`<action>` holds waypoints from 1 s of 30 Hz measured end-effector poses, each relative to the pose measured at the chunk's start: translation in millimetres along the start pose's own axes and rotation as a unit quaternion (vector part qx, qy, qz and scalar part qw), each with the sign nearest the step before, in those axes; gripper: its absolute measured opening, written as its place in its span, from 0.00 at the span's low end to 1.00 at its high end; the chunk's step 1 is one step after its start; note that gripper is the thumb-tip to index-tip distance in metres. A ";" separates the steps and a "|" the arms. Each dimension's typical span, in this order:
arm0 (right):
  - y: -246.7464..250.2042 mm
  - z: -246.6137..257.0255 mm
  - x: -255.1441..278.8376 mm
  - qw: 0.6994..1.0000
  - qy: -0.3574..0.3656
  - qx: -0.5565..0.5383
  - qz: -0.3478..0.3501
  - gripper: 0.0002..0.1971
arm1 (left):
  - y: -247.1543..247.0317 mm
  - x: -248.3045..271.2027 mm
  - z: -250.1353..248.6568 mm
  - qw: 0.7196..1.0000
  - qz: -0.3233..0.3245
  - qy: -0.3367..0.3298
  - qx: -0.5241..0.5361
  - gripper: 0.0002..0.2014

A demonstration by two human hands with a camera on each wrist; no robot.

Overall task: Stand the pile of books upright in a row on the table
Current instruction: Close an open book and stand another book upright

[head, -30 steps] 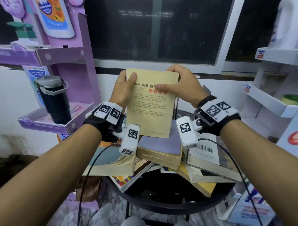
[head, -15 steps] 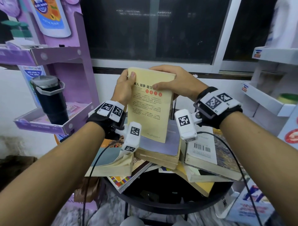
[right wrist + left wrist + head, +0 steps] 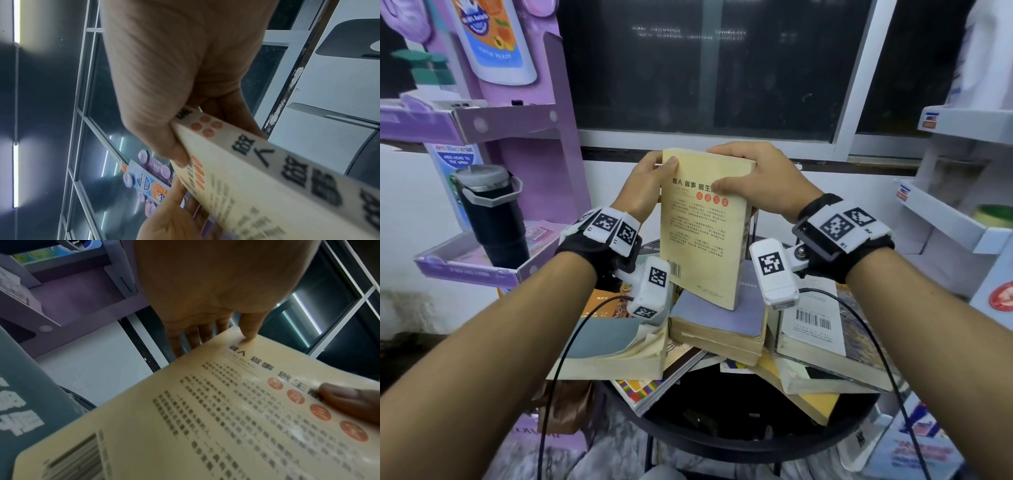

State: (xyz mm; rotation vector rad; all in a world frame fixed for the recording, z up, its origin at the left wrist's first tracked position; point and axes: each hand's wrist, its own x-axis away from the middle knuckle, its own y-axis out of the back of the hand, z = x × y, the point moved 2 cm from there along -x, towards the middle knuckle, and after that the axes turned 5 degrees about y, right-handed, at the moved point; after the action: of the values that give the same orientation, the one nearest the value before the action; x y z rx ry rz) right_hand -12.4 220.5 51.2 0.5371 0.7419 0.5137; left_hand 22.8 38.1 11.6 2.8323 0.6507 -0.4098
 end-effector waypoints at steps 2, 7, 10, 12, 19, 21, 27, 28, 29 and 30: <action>2.3 -2.9 -1.6 1.000 -0.006 0.000 -0.012 0.20 | 3.2 -4.9 1.5 1.000 -0.007 0.003 -0.006 0.13; 7.9 -14.4 -5.7 0.999 -0.028 -0.012 -0.042 0.18 | 8.3 -20.3 13.0 0.998 -0.037 0.025 -0.051 0.17; 10.9 -23.8 -10.2 0.996 -0.053 -0.019 -0.069 0.19 | 6.5 -29.5 21.4 0.996 -0.048 0.042 -0.065 0.18; 13.3 -29.5 -14.8 0.995 -0.064 -0.017 -0.080 0.17 | 4.3 -36.1 26.0 0.994 -0.053 0.054 -0.074 0.18; 15.6 -50.5 -41.9 0.989 -0.086 0.013 -0.116 0.15 | -10.0 -72.2 39.2 0.990 -0.032 0.091 -0.100 0.20; 14.6 -56.3 -51.2 0.988 -0.091 0.015 -0.127 0.13 | -15.8 -82.6 43.8 0.990 -0.013 0.100 -0.102 0.21; 10.0 -76.5 -78.9 0.981 -0.114 0.008 -0.159 0.14 | -31.3 -105.9 57.3 0.986 0.042 0.105 -0.119 0.21; 8.1 -80.0 -83.1 0.980 -0.113 0.012 -0.165 0.14 | -32.7 -108.2 59.9 0.986 0.046 0.105 -0.119 0.21; 5.5 -83.4 -87.1 0.979 -0.111 0.017 -0.170 0.14 | -34.1 -110.1 62.4 0.986 0.048 0.105 -0.120 0.21; 2.4 -87.1 -90.5 0.978 -0.109 0.025 -0.174 0.15 | -35.5 -111.9 65.2 0.986 0.052 0.102 -0.123 0.20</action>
State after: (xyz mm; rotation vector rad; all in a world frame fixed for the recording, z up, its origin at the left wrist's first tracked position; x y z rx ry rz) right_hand -134.3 191.0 43.0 0.4886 0.6222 0.1075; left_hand -104.4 8.3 -19.6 2.6746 0.5454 -0.0175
